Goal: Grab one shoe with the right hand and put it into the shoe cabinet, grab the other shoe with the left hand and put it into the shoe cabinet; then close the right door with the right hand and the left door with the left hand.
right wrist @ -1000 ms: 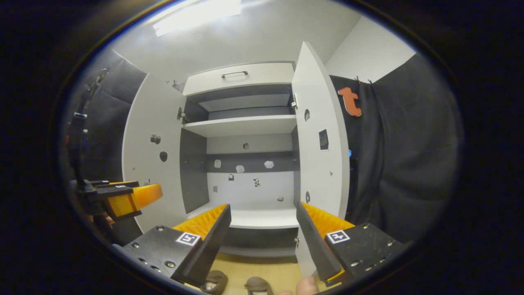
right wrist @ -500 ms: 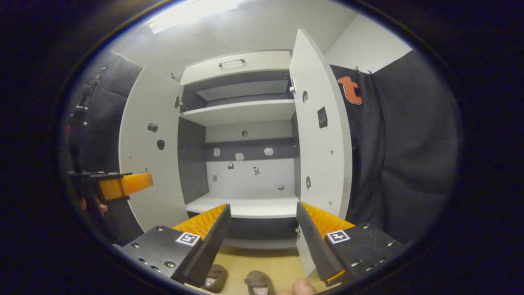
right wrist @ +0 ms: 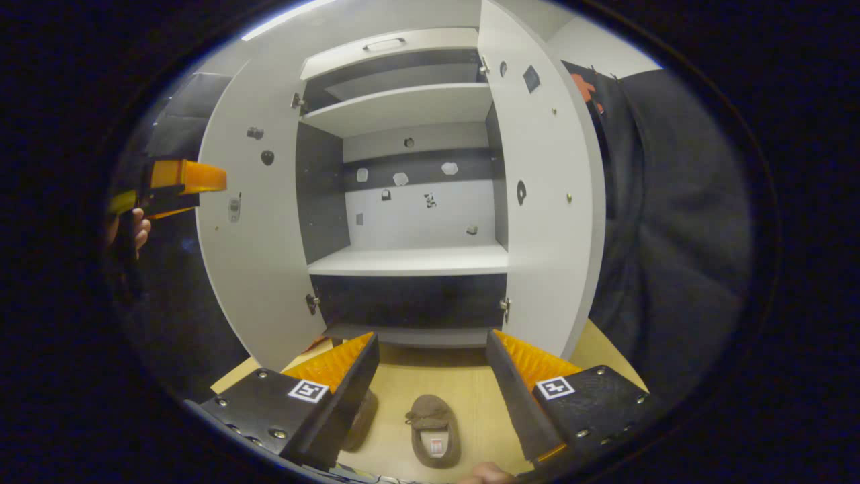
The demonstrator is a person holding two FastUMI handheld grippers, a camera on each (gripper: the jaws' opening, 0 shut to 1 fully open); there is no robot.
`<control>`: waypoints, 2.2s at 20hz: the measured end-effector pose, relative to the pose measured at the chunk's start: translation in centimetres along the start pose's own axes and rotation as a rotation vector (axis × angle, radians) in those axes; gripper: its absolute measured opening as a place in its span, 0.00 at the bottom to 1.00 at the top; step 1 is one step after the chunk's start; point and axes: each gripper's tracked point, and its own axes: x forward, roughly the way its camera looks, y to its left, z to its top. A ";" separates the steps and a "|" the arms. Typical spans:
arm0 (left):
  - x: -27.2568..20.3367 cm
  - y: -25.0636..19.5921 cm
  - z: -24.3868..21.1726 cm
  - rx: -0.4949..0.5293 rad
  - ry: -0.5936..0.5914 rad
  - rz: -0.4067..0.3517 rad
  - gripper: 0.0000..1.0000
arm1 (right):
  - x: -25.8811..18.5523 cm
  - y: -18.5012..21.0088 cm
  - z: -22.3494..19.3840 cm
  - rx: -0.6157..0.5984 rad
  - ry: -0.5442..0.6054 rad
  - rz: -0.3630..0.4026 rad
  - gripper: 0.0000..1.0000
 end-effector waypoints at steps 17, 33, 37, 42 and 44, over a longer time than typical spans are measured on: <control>-0.4 6.6 1.9 0.019 -0.037 0.094 0.96 | 3.6 3.3 -22.9 0.057 0.521 0.029 0.80; -1.8 14.2 2.8 0.048 -0.062 0.205 0.96 | 12.5 4.5 -30.4 0.009 0.645 -0.025 0.80; -2.0 15.6 2.8 0.054 -0.063 0.232 0.96 | 13.0 2.2 -31.1 -0.047 0.673 -0.115 0.40; -2.0 15.9 2.2 0.011 -0.063 0.243 0.96 | 13.4 1.6 -29.5 0.018 0.610 -0.144 0.03; -2.0 15.2 1.8 -0.002 -0.058 0.222 0.96 | 13.2 1.9 -28.1 0.057 0.577 -0.135 0.03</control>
